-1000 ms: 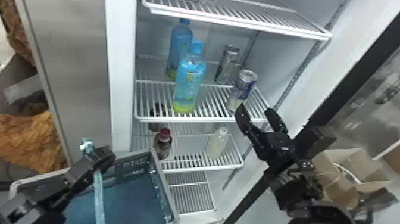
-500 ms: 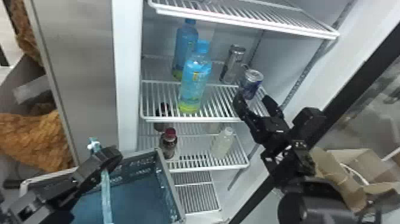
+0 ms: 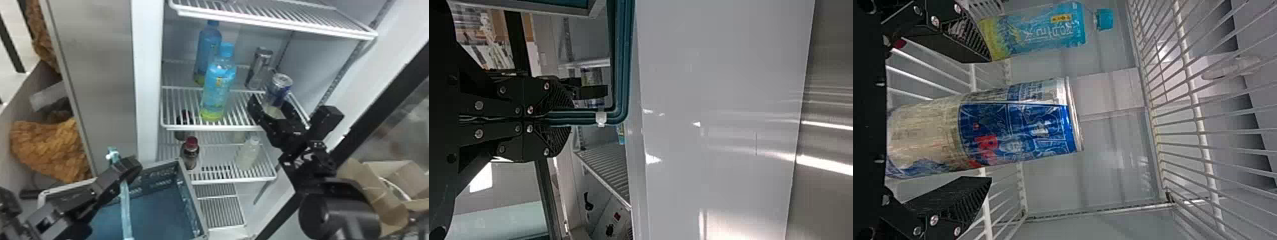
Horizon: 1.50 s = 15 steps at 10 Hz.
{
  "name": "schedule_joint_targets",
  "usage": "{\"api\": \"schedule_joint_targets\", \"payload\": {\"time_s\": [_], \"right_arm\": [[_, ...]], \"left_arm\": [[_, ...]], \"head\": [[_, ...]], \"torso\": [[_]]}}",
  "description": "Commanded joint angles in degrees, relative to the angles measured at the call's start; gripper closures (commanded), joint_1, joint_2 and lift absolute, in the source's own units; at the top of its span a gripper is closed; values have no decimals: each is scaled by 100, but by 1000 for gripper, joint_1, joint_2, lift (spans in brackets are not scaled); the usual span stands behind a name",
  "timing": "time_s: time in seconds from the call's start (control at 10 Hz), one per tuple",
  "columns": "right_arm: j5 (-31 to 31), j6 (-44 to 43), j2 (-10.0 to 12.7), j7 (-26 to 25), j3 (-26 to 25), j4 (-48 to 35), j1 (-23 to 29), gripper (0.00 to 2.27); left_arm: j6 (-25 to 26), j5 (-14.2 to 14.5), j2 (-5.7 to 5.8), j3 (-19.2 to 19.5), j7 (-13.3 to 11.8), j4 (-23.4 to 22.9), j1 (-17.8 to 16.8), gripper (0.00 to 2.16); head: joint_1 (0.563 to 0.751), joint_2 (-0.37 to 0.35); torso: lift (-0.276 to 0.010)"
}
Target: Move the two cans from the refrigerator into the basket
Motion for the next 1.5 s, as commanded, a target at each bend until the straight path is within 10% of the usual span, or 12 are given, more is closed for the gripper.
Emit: {"api": "schedule_joint_targets", "payload": {"time_s": [0.0,0.4,1.4], "right_arm": [[20,0,-1,-9,2,38,-75,209],[100,169,-36,0,59,9,-187,1139],[-243,746,-71,0,-261,-2409,1627,1194]], "left_arm": [[0,0,-15,0,11,14,14,1200],[0,0,-15,-11,20,14,0,1200],[-14,46,-15,-23,11,14,28,1200]], "head": [[695,-269],[695,-268],[695,-286]], "torso": [[-35],[-35],[-35]]}}
